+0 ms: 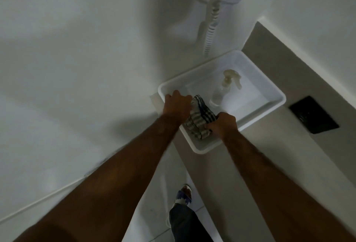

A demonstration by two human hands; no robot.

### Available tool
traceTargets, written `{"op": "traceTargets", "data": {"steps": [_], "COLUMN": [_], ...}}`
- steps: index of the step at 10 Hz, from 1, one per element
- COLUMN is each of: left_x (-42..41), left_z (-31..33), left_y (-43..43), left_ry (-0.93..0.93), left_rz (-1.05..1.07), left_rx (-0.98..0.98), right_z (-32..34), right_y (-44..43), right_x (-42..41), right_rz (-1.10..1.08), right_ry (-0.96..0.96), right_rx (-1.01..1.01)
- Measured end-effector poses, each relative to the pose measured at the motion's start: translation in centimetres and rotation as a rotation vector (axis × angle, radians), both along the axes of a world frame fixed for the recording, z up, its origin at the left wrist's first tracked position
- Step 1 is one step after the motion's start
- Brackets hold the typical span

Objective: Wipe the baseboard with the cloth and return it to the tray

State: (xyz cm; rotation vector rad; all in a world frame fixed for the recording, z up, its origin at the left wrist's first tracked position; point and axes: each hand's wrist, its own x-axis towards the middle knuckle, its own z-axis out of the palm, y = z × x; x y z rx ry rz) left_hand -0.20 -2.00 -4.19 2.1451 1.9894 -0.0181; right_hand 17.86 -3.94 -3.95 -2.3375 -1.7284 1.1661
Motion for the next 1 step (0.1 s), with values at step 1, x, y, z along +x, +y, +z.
{"op": "traceTargets", "data": {"steps": [1], "left_x": [-0.73], "left_z": [0.71], "left_y": [-0.85], "left_ry": [0.038], "left_rz": [-0.023], "left_rx": [0.026], "right_z": [1.57], "right_y": [-0.86], "right_x": [0.15], "right_rz": [0.006], "right_ry": [-0.091], "right_rx": [0.144]}}
